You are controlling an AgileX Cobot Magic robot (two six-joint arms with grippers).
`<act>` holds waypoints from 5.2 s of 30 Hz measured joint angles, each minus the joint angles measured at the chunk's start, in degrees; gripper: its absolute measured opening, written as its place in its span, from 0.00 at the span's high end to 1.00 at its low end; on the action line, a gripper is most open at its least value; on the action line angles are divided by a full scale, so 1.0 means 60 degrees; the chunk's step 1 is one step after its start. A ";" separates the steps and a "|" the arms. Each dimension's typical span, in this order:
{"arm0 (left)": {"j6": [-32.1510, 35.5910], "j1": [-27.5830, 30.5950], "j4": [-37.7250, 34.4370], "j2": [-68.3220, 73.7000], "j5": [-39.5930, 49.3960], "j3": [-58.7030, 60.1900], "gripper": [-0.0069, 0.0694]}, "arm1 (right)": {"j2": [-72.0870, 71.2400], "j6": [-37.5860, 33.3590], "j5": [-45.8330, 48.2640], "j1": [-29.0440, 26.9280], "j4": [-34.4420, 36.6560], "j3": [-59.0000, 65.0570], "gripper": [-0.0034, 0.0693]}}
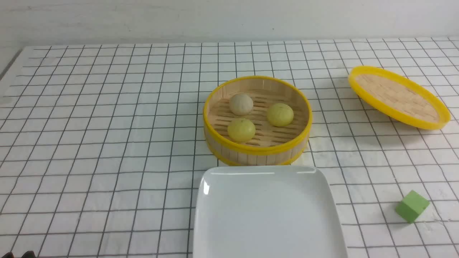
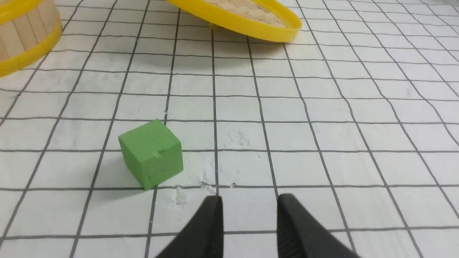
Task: Put the steamed buns into the plate on the white-black tablecloth.
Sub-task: 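Reach toward a bun in the bamboo steamer with the right gripper, then move the steamed bun from the bamboo steamer onto the white plate with the right gripper, then reach into the bamboo steamer and grasp a bun with the left gripper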
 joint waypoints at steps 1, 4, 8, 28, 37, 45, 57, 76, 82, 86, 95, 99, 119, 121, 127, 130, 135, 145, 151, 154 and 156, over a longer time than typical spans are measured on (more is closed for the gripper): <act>0.0000 0.0000 0.0000 0.0000 0.0000 0.0000 0.59 | 0.0000 0.0000 0.0000 0.0000 0.0000 0.0000 0.62; 0.0000 0.0000 0.0000 0.0000 0.0000 0.0000 0.59 | 0.0000 0.0000 0.0000 0.0000 0.0000 0.0000 0.62; 0.0000 0.0000 0.0000 0.0000 0.0000 0.0000 0.59 | 0.0000 0.0000 0.0000 0.0000 0.0000 0.0000 0.62; 0.0000 0.0000 0.0082 0.0000 0.0000 0.0000 0.59 | 0.0000 0.0000 0.0000 0.0000 0.0000 0.0000 0.62; -0.0042 0.0000 0.0300 0.0000 0.0004 0.0000 0.59 | 0.0000 0.0000 0.0000 0.0000 -0.0084 0.0000 0.62; -0.3910 0.0000 -0.4507 0.0000 -0.0139 0.0020 0.59 | 0.0000 0.3083 -0.0588 0.0000 0.4136 0.0060 0.62; -0.5392 -0.0053 -0.7090 0.0000 -0.0508 -0.0489 0.61 | 0.0000 0.3795 -0.0997 0.0000 0.7858 -0.0218 0.65; -0.1844 -0.0097 -0.3086 0.7449 0.6478 -0.6558 0.91 | 1.0215 -0.1364 0.4221 0.1099 0.4629 -0.8186 0.95; -0.1615 -0.0097 -0.3076 0.8123 0.6440 -0.6567 0.91 | 1.3461 -0.2072 0.4184 0.3277 0.5158 -1.0950 0.85; -0.1607 -0.0097 -0.3058 0.8123 0.6431 -0.6567 0.90 | 1.5621 -0.1513 0.4195 0.4241 0.4028 -1.2970 0.71; -0.1607 -0.0097 -0.2973 0.8123 0.6626 -0.6567 0.88 | 2.0215 0.0282 0.4549 0.4766 0.1405 -1.7758 0.43; -0.1607 -0.0097 -0.2973 0.8123 0.6637 -0.6567 0.88 | 2.1815 0.0840 0.5413 0.4766 0.0602 -1.9565 0.49; -0.1607 -0.0097 -0.2952 0.8123 0.6720 -0.6567 0.84 | 1.6963 0.0084 0.7490 0.4908 0.2686 -1.5202 0.93; -0.1607 -0.0097 -0.2952 0.8123 0.6671 -0.6567 0.84 | 1.6764 0.0084 0.6120 0.5252 0.2940 -1.3259 0.90; -0.1607 -0.0097 -0.2953 0.8123 0.6524 -0.6567 0.81 | 1.7313 -0.0210 0.3838 0.5736 0.3036 -1.1382 0.61; -0.1598 -0.0097 -0.3096 0.8222 0.6163 -0.6675 0.76 | 1.7229 -0.0574 0.4160 0.5703 0.3060 -1.1587 0.49; -0.1067 -0.0097 -0.3878 0.9037 0.5890 -0.7383 0.63 | 1.6087 -0.0817 0.5590 0.5383 0.2923 -1.2186 0.60; 0.0921 -0.2184 -0.5290 1.2500 0.5392 -0.9633 0.70 | 1.1100 -0.0762 0.6761 0.4182 0.2248 -0.9519 0.97; 0.0498 -0.3779 -0.4875 1.5441 0.5183 -1.2540 0.82 | 0.8183 -0.0003 0.5693 0.3617 0.2048 -0.7147 0.97; 0.0054 -0.4173 -0.4561 1.6725 0.5164 -1.3854 0.80 | 0.7505 0.0149 0.5301 0.3561 0.1978 -0.6641 0.97; -0.0316 -0.4417 -0.4187 1.7848 0.5238 -1.5275 0.71 | 0.7170 0.0173 0.5119 0.3541 0.1807 -0.6369 0.96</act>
